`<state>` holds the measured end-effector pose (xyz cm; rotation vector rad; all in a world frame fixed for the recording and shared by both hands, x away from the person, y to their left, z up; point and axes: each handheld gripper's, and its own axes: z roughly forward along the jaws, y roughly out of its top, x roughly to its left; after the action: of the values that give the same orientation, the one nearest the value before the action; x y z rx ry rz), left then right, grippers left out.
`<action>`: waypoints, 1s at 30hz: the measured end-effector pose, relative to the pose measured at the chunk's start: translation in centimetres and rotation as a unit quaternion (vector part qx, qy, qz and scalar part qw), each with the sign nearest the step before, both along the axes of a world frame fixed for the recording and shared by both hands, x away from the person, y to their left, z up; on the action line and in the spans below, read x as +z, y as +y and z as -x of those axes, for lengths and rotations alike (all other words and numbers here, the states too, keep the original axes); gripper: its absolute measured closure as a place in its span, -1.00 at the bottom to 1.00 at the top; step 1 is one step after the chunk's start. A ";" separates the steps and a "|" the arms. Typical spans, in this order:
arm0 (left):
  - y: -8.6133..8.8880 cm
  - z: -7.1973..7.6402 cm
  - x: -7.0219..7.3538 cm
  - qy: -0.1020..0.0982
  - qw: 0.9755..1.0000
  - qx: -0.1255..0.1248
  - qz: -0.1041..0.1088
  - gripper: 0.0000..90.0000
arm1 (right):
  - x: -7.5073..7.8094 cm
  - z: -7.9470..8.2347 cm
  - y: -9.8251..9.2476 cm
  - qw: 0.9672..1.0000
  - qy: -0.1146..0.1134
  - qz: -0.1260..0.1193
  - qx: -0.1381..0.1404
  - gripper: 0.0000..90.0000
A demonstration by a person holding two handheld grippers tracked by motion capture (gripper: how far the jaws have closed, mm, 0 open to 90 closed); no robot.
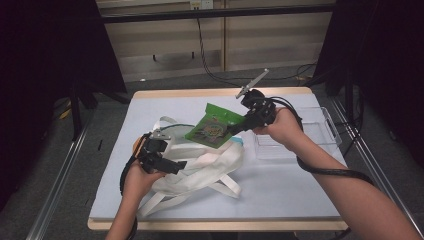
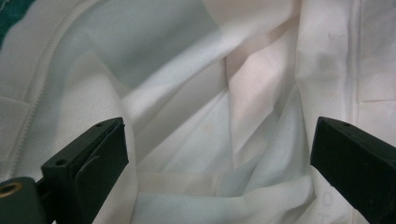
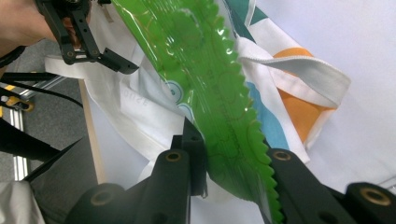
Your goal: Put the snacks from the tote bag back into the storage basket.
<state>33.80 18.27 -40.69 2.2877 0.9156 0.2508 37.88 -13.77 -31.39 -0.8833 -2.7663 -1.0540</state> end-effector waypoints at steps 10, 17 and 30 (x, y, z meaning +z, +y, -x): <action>-0.1 0.1 -0.1 0.003 1.000 0.000 0.003 -0.91 | 1.0 -0.1 -1.3 1.000 0.005 0.007 0.002 0.73; -0.1 0.0 -0.1 0.002 1.000 -0.005 0.003 -0.91 | 1.7 -0.1 -2.3 1.000 0.011 0.010 -0.003 0.73; -0.2 0.0 -0.1 0.004 1.000 -0.005 0.005 -0.91 | 2.7 -0.1 -4.6 1.000 0.014 0.013 -0.014 0.73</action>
<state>33.76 18.07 -40.83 2.2850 0.9072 0.2318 37.97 -18.34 -28.73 -0.9341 -2.7584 -1.0041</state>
